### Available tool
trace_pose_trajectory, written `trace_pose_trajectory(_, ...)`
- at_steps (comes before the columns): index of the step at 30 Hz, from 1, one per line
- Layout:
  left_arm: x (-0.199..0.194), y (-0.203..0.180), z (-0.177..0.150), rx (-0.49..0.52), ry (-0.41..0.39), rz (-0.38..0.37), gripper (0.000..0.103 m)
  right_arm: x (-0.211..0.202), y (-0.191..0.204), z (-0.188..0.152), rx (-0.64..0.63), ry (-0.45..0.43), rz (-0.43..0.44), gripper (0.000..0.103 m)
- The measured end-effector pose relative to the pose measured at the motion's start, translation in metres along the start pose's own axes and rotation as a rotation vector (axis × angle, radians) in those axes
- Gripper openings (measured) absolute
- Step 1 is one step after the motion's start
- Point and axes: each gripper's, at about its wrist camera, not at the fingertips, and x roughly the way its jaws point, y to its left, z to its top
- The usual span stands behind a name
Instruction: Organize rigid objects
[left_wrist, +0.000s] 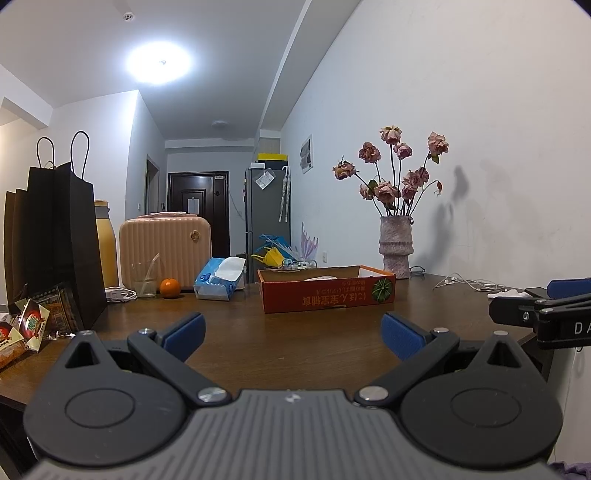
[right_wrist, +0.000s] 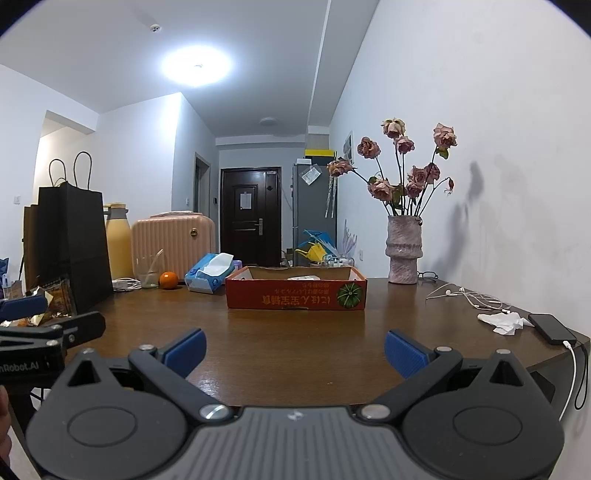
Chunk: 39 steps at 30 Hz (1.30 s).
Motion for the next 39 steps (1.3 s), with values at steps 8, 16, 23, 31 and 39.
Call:
trace_pose_trajectory(8, -0.0009, -0.0001, -0.0004, -0.002, 0.001, 0.003, 0.103, -0.0003, -0.0012, 0.0014, -0.002, -0.004, 0.0, 0.103)
trace_pose_trajectory(16, -0.0018, -0.0011, 0.0002, 0.0, -0.002, 0.003, 0.103, -0.0004, -0.0016, 0.0021, -0.001, -0.009, -0.001, 0.103)
trace_pose_trajectory(23, -0.0024, -0.0017, -0.0003, 0.001, 0.001, 0.001, 0.103, -0.0011, -0.0024, 0.0008, 0.003, -0.009, 0.003, 0.103)
trace_pose_trajectory(31, -0.0014, -0.0024, 0.0003, -0.001, 0.005, 0.0, 0.103, 0.0004, -0.0031, 0.0003, 0.008, -0.006, 0.004, 0.103)
trace_pose_trajectory(39, 0.0003, -0.0025, 0.0013, -0.011, 0.014, -0.002, 0.103, 0.0008, -0.0036, 0.0001, 0.006, -0.005, 0.002, 0.103)
